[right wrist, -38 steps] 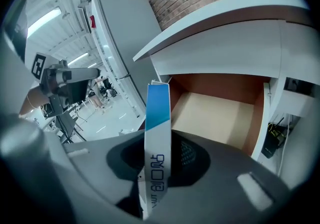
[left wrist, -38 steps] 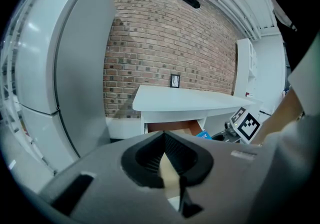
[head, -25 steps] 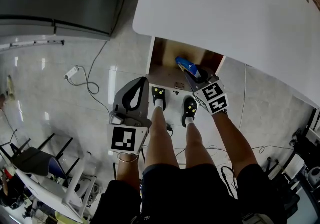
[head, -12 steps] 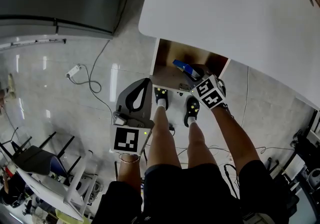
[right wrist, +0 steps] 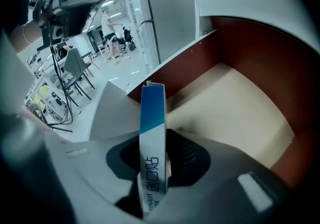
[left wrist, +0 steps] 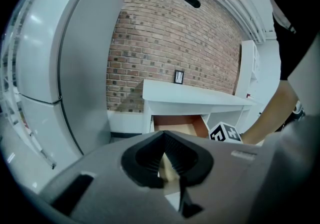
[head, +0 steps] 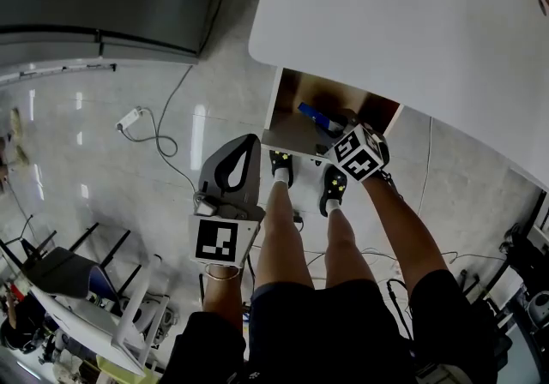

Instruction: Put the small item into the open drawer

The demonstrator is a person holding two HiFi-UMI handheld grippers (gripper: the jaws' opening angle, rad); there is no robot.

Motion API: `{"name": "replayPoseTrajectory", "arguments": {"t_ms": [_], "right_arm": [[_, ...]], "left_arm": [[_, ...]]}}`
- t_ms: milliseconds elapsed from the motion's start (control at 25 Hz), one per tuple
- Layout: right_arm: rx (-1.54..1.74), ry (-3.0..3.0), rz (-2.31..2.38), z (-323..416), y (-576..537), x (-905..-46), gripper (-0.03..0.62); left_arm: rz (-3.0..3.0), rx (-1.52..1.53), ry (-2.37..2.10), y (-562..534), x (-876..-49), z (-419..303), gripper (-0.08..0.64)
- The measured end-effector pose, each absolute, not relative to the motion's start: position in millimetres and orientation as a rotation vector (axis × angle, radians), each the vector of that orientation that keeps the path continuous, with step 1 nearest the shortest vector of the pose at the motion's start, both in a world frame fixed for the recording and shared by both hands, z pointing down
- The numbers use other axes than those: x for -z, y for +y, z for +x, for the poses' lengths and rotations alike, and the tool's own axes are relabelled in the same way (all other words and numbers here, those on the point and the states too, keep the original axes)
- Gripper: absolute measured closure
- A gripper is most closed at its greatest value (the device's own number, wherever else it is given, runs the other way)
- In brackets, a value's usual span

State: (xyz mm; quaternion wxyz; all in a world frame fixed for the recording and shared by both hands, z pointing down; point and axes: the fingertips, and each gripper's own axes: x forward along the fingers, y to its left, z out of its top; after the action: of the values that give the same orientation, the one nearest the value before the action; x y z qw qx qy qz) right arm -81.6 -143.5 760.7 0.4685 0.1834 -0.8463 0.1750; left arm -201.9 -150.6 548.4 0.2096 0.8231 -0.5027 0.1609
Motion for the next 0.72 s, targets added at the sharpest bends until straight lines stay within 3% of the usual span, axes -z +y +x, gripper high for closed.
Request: {"name": "replayPoseTrajectory", "arguments": {"t_ms": [720], "right_arm": [[-0.393, -2.039, 0.349, -102.1, -138.0, -773.4, 0.476]], "left_arm": [[2.262, -0.453, -1.414, -145.3, -550.6, -216.6, 0.563]]}}
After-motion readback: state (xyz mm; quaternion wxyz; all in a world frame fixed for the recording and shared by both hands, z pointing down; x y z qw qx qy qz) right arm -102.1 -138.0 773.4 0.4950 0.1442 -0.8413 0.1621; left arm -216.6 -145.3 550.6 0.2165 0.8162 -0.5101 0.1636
